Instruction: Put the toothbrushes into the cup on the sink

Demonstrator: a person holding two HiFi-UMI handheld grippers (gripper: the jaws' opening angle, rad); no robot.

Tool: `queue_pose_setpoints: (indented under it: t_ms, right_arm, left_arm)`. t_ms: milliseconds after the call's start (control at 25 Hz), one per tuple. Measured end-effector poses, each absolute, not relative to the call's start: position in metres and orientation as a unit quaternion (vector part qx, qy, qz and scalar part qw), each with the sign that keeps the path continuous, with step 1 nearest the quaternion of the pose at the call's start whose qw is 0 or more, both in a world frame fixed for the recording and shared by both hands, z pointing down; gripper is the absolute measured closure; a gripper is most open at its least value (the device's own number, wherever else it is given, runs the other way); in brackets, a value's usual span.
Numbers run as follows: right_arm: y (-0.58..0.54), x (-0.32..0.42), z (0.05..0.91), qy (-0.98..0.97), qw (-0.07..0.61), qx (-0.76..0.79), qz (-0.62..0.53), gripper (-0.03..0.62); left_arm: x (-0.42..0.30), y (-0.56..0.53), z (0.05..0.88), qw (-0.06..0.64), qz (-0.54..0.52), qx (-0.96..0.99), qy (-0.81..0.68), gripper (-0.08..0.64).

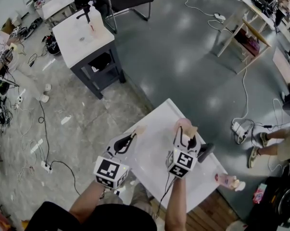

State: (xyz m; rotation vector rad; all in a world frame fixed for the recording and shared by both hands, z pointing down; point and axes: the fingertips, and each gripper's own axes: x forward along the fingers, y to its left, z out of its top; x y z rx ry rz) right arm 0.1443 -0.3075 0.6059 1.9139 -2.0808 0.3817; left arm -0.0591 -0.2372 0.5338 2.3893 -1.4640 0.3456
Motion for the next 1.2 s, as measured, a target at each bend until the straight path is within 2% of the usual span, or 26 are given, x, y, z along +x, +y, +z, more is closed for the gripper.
queue_pose_setpoints:
  t_ms: [400,1200]
  right_arm:
    - [-0.297,0.136,0.568,-0.718,0.134,0.675,0.108,0.391]
    - [-0.175,0.122,0.447,-0.698,0.088,0.71,0.028,0.498]
  left_arm:
    - [-0.067,-0.228,0.506,0.141,0.105,0.844,-0.507,0.557]
    - [-0.06,-0.178,0.419,0.069,0.056,0.895,-0.437,0.557]
